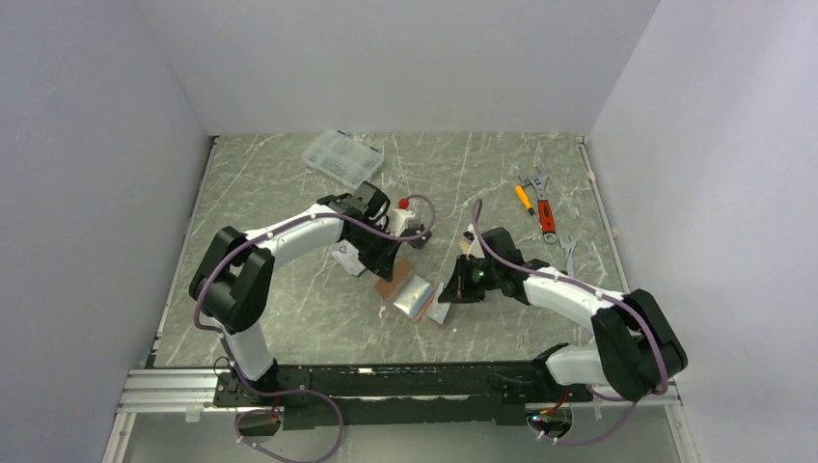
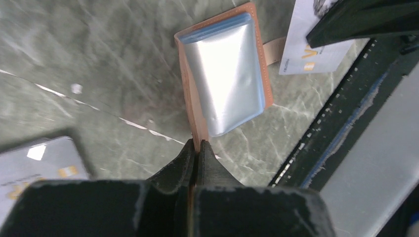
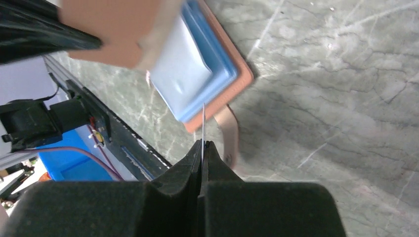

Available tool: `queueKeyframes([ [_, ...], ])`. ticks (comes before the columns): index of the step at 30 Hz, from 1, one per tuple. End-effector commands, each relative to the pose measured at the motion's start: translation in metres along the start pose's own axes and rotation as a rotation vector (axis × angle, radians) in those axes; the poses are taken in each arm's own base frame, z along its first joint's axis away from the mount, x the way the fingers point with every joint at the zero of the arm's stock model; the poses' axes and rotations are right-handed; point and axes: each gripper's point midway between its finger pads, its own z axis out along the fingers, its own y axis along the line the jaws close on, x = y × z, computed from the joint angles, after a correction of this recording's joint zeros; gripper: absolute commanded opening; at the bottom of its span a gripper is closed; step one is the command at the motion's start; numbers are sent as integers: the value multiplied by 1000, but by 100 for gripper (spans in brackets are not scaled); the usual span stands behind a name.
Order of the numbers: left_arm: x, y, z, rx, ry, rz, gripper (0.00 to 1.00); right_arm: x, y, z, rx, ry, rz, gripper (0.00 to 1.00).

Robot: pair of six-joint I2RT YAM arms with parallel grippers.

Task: Put the credit cards into the card holder
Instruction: Open the card holder at the center of the board.

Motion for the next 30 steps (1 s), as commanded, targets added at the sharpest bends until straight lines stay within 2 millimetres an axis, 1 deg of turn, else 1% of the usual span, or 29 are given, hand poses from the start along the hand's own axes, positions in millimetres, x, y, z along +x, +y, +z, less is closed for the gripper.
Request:
queueKeyframes([
  [1, 3, -26, -3, 102, -51, -66, 0, -24, 34, -16, -98, -86, -38, 0],
  [3, 6, -29, -3, 108, -62, -101, 0, -25, 43, -18, -138, -92, -41, 0],
  [5, 11, -30, -2, 110, -60, -126, 0, -26, 46, -17, -157, -85, -32, 0],
  [8, 12, -28, 0, 106, -58, -134, 0, -20, 38, -7, -147, -52, -3, 0],
  [11, 10, -28, 0, 105, -60, -138, 0, -13, 33, -2, -145, -29, 25, 0],
  [16, 13, -23, 1, 73, -60, -151, 0, -11, 31, -5, -146, -37, 24, 0],
  [18, 14, -20, 1, 56, -56, -154, 0, -7, 32, -7, -153, -37, 29, 0],
  [19, 13, -20, 1, 53, -57, -151, 0, -9, 35, -9, -171, -57, 18, 0],
  [21, 13, -20, 1, 51, -56, -153, 0, -7, 35, -11, -177, -64, 20, 0],
  [25, 14, -19, 2, 45, -56, -149, 0, -4, 31, -10, -174, -63, 27, 0],
  [30, 12, -20, 0, 42, -64, -138, 0, -5, 30, -6, -175, -62, 33, 0],
])
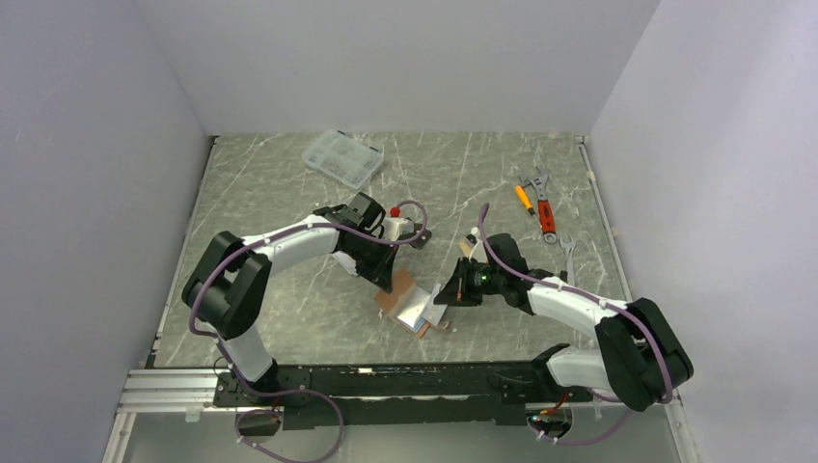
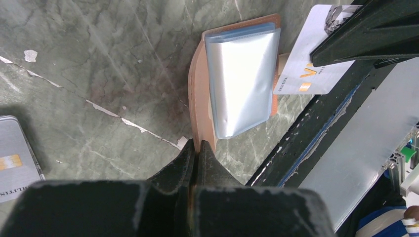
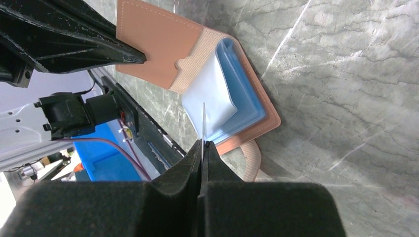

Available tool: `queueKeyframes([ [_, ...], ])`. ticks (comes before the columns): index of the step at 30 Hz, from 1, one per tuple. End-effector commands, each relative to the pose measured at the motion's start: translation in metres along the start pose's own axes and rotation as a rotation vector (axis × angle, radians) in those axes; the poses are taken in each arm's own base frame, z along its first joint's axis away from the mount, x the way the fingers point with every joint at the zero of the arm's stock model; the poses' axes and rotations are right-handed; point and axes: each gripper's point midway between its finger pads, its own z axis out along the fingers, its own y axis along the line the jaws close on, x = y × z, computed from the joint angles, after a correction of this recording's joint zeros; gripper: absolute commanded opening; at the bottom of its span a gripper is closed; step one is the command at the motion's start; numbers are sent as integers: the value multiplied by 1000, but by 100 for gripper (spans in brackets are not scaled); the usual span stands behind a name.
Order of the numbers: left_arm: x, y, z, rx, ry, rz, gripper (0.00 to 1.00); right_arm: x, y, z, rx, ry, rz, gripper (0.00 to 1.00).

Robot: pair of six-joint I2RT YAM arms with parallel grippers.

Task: Put the credit cards into the card holder
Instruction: Open the card holder at the center of the board.

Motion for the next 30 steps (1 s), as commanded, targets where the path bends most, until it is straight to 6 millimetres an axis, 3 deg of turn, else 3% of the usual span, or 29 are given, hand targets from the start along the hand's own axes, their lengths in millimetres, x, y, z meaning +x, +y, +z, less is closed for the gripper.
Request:
queueKeyframes([
  [1, -11, -6, -10, -11, -58, 42, 0, -8, 8, 2, -41, -25, -17, 0],
  [9, -8, 2, -9, -71, -50, 60, 0, -2, 1, 3, -27, -18, -14, 0],
  [25, -7, -16, -5, -44, -42, 122, 1, -5, 4, 10, -72, -25, 14, 0],
  [27, -7, -18, -6, -38, -44, 127, 6, -7, 8, 11, -96, -32, 23, 0],
  [30, -8, -20, -8, -33, -54, 134, 22, -11, 18, 12, -146, -39, 32, 0],
])
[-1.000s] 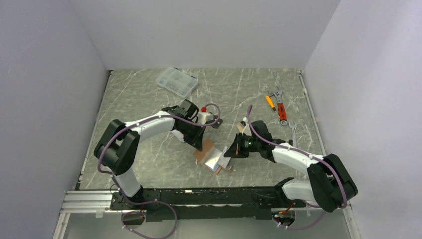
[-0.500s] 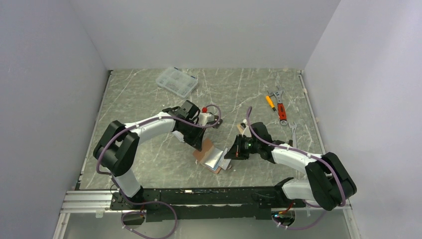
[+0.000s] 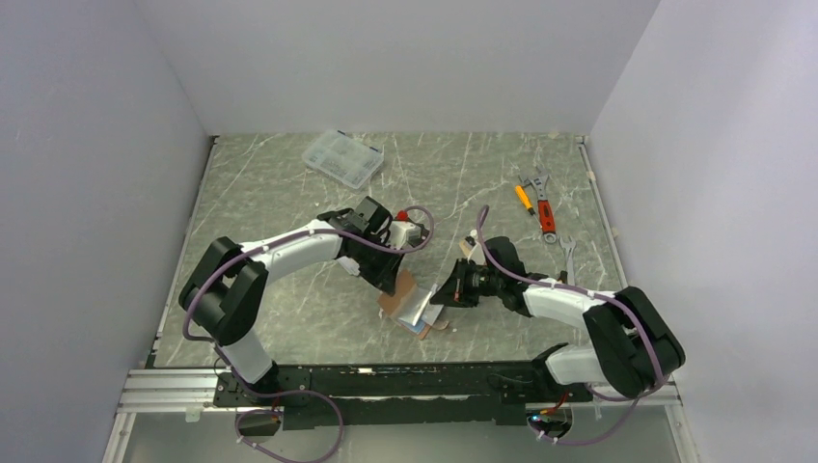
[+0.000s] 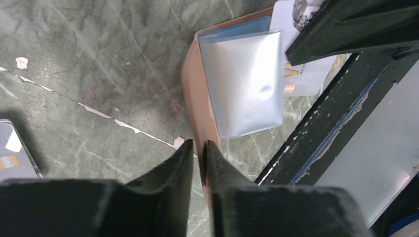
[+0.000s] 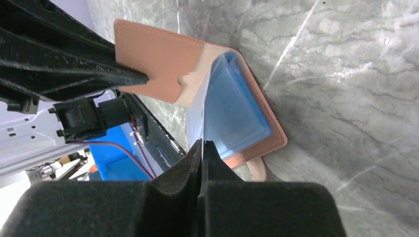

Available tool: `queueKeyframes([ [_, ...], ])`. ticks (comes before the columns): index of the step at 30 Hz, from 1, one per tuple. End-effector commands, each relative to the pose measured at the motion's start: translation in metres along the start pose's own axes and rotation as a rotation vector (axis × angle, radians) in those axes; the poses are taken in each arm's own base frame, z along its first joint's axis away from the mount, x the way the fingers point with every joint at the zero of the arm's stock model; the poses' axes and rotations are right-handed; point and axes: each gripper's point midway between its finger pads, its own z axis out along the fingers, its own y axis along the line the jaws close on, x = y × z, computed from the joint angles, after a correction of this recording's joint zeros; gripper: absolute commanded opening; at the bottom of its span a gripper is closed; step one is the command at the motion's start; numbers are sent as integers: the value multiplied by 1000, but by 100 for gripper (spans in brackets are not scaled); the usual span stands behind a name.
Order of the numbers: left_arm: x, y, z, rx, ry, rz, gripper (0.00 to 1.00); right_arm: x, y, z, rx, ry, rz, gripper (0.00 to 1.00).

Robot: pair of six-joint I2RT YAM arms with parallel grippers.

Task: Put the credit cards into the card holder
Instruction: Open the card holder at the center of the board.

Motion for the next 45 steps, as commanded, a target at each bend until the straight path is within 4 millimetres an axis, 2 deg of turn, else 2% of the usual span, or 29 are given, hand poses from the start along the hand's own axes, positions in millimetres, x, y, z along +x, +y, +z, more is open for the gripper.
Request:
queueKeyframes([
  [1, -9, -11, -11, 22, -57, 50, 27, -13, 26, 2, -122, -36, -10, 0],
  [3, -7, -14, -11, 43, -66, 48, 39, -16, 34, 2, -150, -40, -16, 0],
  [6, -8, -20, -13, 90, -87, 40, 46, -16, 42, 5, -167, -38, -30, 0],
  [12, -13, -20, -15, 166, -94, -18, 49, -6, 47, 22, -179, 14, -26, 0],
  [19, -18, -19, -23, 260, -117, -91, 55, -10, 54, 30, -185, 25, -52, 0],
  [24, -20, -21, -22, 286, -101, -97, 57, -13, 61, 34, -196, 34, -68, 0],
  [31, -21, -13, -17, 269, -78, -112, 57, -10, 58, 43, -185, 64, -67, 0],
  [39, -19, 8, -10, 149, -52, -101, 53, -10, 56, 48, -182, 71, -59, 0],
  [45, -16, 1, -2, 128, -18, -61, 53, -11, 55, 51, -187, 76, -56, 0],
])
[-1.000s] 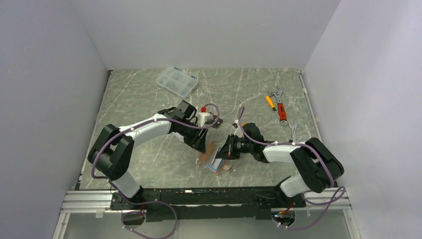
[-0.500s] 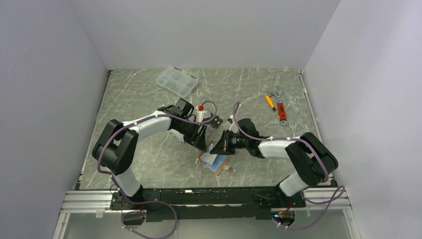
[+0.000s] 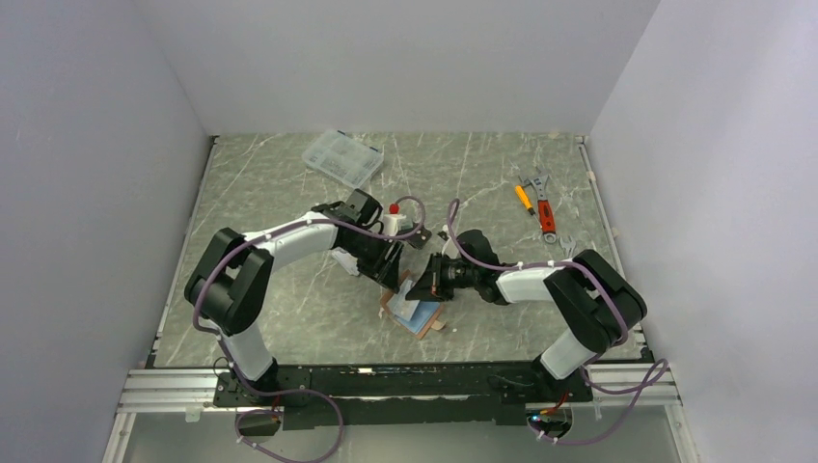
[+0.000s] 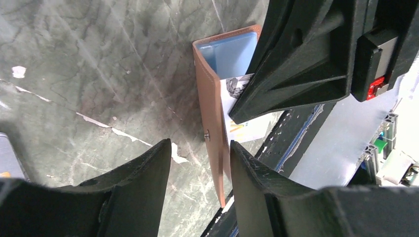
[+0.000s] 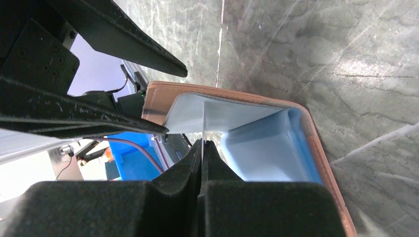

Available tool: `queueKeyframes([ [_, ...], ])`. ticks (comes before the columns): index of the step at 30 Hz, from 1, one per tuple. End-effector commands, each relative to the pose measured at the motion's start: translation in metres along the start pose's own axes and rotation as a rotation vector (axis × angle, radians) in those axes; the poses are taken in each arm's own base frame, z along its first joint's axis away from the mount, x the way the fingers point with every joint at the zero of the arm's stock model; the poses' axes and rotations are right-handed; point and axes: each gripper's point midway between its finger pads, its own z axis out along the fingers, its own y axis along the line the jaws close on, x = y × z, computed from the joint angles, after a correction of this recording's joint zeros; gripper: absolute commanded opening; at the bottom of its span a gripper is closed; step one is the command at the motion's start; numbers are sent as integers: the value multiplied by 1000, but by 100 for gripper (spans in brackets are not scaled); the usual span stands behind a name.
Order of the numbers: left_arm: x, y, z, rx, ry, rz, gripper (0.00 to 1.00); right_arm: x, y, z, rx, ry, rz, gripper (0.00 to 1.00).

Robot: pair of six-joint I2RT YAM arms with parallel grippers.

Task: Put the credit cards into the card holder
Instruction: Open the card holder at the center of the board.

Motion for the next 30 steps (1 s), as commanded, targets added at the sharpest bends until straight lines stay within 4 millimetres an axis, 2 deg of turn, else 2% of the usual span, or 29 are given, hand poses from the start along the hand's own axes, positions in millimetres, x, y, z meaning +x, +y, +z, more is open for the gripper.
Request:
queueKeyframes([
  [1, -6, -7, 4, -12, 12, 52, 53, -12, 19, 5, -68, -14, -58, 0],
  [8, -3, -8, 8, 14, 13, 39, 56, -11, 18, 9, -69, -3, -59, 0],
  [11, 0, 0, 10, -27, 31, 47, 53, -13, 21, 10, -72, -5, -66, 0],
  [13, 0, 8, 11, -78, 42, 56, 47, -13, 21, 10, -72, -5, -68, 0],
  [16, -1, 16, 10, -125, 47, 55, 32, -9, 18, 7, -64, -4, -69, 0],
  [19, -2, 14, 11, -114, 47, 44, 13, -3, 12, 0, -45, -1, -62, 0],
  [20, -2, 13, 11, -109, 46, 41, 10, -1, 11, -4, -41, -5, -65, 0],
  [30, 0, 1, 8, -73, 29, 39, 11, 22, -30, -39, 37, -50, -14, 0],
])
